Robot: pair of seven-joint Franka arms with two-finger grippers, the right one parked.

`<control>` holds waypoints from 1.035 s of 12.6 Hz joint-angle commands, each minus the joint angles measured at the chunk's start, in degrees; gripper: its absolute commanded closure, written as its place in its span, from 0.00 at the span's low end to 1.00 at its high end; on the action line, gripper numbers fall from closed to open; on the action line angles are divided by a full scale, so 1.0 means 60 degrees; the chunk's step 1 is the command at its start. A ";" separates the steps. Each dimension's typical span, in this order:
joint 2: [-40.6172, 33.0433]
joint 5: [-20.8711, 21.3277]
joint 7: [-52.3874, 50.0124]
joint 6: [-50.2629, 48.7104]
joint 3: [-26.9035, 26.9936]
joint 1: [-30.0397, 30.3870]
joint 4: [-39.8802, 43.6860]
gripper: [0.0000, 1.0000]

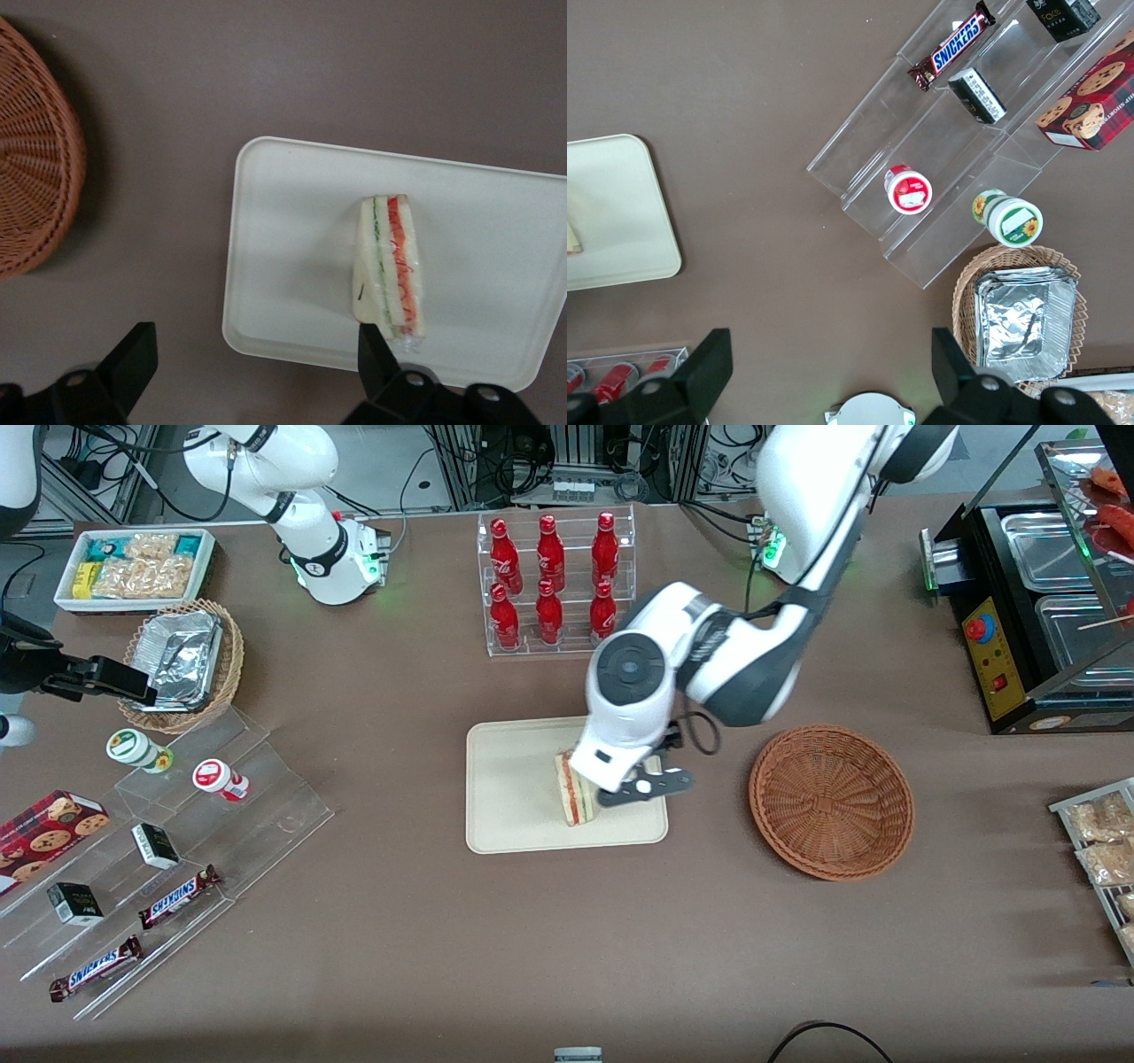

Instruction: Place sandwich from basket to tray

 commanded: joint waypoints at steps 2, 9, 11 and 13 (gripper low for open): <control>-0.1438 -0.0676 0.1902 -0.0289 -0.0043 0.1154 -0.1493 0.00; -0.3608 -0.1103 0.5726 -0.0726 -0.0014 0.3688 -0.3416 0.00; -0.3916 -0.1001 0.6431 -0.1078 -0.0014 0.4245 -0.3401 0.00; -0.4558 -0.0927 0.6653 -0.1386 -0.0028 0.4713 -0.3663 0.00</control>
